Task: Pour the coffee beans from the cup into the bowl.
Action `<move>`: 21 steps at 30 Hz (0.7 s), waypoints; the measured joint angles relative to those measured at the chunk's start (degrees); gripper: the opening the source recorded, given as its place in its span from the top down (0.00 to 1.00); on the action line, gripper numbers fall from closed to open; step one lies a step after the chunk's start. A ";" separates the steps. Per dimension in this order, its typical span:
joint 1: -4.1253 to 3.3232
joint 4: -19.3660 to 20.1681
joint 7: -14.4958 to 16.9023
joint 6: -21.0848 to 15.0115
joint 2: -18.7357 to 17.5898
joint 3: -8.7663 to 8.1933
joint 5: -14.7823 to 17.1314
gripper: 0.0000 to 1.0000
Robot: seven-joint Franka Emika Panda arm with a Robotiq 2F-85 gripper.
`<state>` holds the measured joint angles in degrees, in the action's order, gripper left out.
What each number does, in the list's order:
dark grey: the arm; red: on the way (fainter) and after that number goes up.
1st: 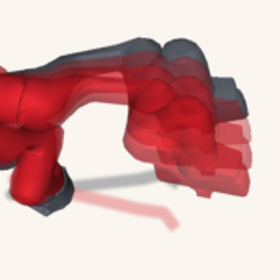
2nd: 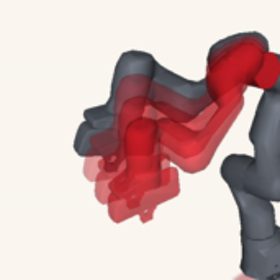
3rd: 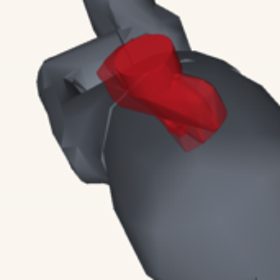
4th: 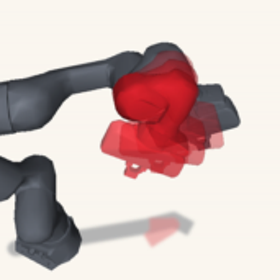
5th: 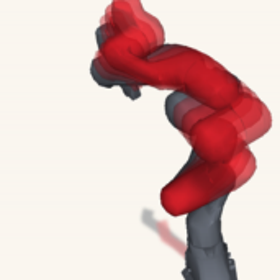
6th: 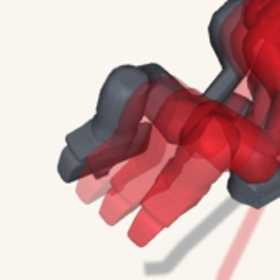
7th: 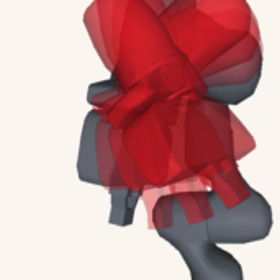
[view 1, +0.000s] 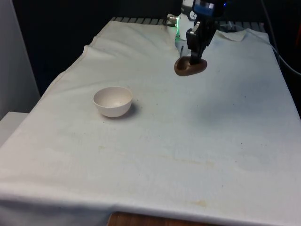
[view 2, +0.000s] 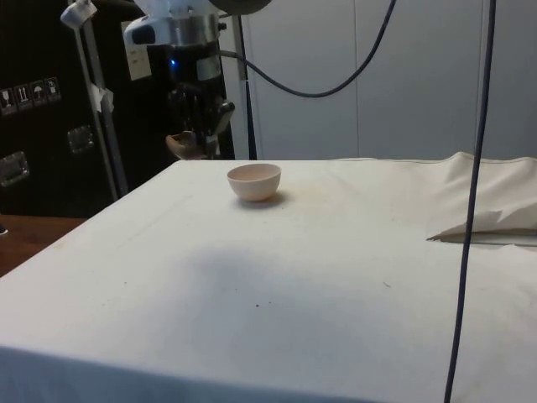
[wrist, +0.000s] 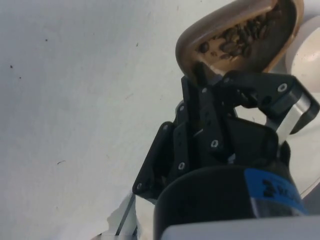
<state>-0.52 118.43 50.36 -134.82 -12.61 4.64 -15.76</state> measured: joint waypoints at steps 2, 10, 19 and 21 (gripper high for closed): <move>0.11 -0.29 -0.40 0.34 0.17 -0.11 0.29 1.00; 0.29 -0.97 -1.26 1.20 0.57 -0.52 1.43 1.00; 0.34 -1.43 -2.23 1.60 0.69 -1.20 2.58 1.00; 0.34 -1.43 -2.35 1.60 0.74 -1.38 2.98 1.00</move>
<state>-0.17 117.00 48.01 -133.21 -11.86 3.27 -12.78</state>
